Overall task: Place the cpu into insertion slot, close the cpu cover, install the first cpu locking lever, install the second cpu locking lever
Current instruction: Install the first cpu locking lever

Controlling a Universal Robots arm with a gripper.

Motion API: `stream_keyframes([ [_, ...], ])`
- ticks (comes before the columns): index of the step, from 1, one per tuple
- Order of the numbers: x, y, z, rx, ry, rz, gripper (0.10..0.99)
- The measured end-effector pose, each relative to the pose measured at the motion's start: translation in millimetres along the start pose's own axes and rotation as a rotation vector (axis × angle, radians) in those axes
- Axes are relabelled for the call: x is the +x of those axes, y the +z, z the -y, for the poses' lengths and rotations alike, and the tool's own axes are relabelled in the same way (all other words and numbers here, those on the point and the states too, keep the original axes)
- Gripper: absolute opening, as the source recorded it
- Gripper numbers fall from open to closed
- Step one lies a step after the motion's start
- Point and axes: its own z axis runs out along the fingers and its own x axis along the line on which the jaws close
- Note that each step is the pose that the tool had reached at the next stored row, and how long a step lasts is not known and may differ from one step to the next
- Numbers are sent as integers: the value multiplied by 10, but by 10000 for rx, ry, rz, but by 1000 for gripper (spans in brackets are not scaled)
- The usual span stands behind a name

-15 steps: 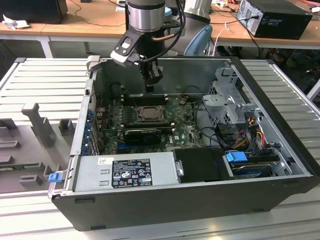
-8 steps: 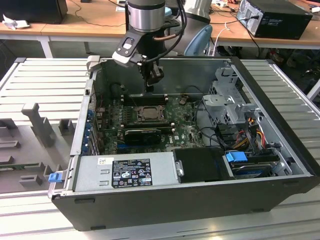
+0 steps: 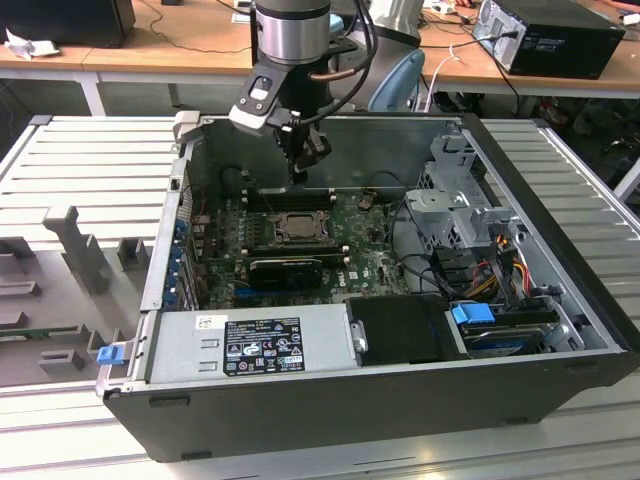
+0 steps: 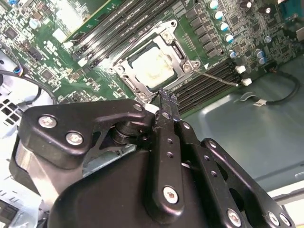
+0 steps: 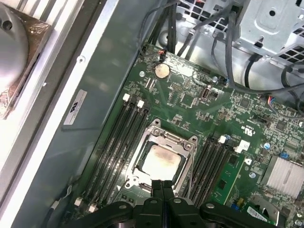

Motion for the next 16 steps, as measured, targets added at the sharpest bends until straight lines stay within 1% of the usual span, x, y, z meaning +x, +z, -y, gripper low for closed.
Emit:
stream_keyframes([
  [3,0,0,0,0,-352,-22,106],
  [4,0,0,0,0,-552,-34,106],
  [9,0,4,0,-1,-2411,-144,106],
  [11,0,4,0,-2,-2748,-164,106],
  [13,0,5,0,-2,-3244,-195,106],
  [15,0,5,0,-3,-3546,-213,106],
  [16,0,5,0,-3,-3804,-229,106],
])
